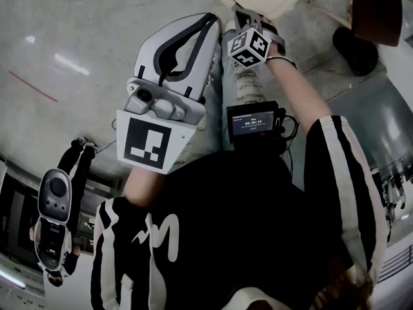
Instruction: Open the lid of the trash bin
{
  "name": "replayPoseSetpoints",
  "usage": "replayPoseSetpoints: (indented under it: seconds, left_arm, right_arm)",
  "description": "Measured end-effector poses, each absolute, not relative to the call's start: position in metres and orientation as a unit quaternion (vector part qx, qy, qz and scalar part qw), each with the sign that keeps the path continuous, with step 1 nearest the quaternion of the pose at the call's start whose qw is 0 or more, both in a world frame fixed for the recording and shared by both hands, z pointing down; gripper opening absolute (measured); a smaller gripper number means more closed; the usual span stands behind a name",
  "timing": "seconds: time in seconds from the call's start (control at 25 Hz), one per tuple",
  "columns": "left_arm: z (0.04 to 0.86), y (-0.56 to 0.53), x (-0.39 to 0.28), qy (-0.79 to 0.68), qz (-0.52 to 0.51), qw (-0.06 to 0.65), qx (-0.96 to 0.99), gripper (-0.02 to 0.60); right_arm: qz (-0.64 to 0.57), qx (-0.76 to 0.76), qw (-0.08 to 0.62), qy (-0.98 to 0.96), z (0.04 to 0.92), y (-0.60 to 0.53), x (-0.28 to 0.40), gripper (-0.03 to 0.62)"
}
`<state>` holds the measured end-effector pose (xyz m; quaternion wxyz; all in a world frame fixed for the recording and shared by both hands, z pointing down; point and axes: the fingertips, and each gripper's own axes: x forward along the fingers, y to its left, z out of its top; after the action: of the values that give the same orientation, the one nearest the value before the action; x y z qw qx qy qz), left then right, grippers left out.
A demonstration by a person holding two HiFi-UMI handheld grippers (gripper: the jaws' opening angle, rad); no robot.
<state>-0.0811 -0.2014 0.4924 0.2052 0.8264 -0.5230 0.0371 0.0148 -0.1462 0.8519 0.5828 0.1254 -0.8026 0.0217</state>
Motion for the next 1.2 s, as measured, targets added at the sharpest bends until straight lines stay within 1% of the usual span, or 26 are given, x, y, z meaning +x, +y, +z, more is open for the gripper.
replayPoseSetpoints:
  seconds: [0.32, 0.6, 0.96, 1.2]
  left_arm:
    - [0.49, -0.203, -0.079, -0.517, 0.04, 0.203, 0.831, 0.008]
    - [0.488, -0.205, -0.078, -0.513, 0.042, 0.199, 0.834, 0.006]
    - [0.489, -0.205, -0.073, -0.505, 0.043, 0.194, 0.84, 0.008]
    - [0.491, -0.204, -0.07, -0.499, 0.046, 0.194, 0.843, 0.006]
  right_arm:
    - [0.002, 0.157, 0.609, -0.778, 0.852, -0.147, 0.016, 0.003]
    - [-0.015, 0.14, 0.623, -0.77, 0.852, -0.139, 0.017, 0.003]
    - [0.059, 0.18, 0.618, -0.763, 0.855, -0.144, 0.026, 0.003]
    - [0.09, 0.194, 0.6, -0.771, 0.85, -0.148, 0.034, 0.003]
